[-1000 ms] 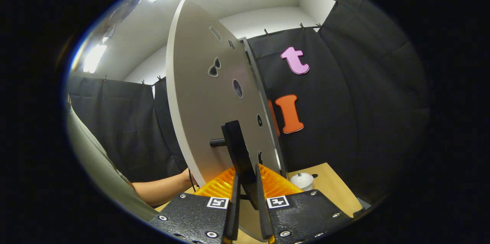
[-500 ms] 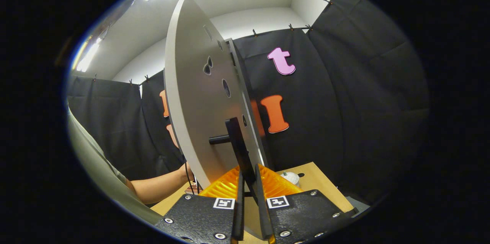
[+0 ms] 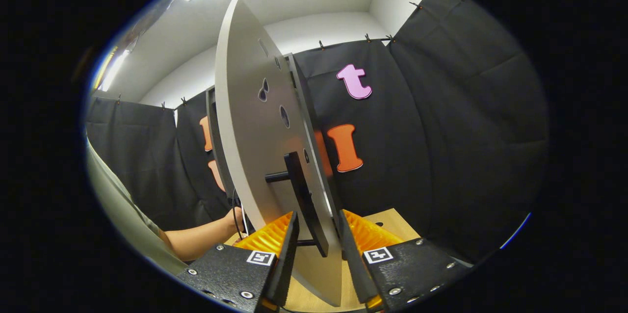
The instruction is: Open the cabinet door with the right hand, grasp the bottle in the cabinet with the left hand and place it on the coaster, then close the cabinet door with the right hand.
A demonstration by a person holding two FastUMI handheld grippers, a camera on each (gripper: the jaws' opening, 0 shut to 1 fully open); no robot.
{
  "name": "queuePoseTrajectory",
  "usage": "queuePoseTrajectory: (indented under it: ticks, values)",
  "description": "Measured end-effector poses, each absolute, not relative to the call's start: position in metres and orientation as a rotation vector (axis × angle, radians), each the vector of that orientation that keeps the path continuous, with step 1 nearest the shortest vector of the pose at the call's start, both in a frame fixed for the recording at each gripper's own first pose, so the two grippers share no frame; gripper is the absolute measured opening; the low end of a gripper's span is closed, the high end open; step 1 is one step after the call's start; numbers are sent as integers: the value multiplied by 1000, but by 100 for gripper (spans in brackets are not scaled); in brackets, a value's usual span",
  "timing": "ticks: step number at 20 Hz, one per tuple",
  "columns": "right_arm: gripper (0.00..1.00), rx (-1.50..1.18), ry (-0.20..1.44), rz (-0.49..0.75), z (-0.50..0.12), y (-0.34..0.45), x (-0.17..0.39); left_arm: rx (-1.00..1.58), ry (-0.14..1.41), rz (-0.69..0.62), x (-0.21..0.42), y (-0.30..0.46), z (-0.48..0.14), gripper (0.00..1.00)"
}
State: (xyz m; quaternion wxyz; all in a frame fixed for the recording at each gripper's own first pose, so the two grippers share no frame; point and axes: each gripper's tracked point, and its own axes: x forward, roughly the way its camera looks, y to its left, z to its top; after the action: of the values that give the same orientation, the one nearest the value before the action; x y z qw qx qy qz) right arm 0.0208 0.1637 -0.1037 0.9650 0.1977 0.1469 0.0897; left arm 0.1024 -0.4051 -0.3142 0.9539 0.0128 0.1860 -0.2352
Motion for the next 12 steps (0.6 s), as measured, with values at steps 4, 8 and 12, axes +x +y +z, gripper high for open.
queuePoseTrajectory:
  ticks: [4, 8, 12]
  values:
    - [57, 414, 298, 174, -105, 161, 19, 32, 347, -461, 82, -382, -301, 82]
    - [65, 431, 296, 190, -106, 159, 17, 51, 330, -447, 55, -356, -298, 86]
    - [73, 388, 283, 215, -98, 153, 20, 81, 293, -402, 27, -324, -294, 86]
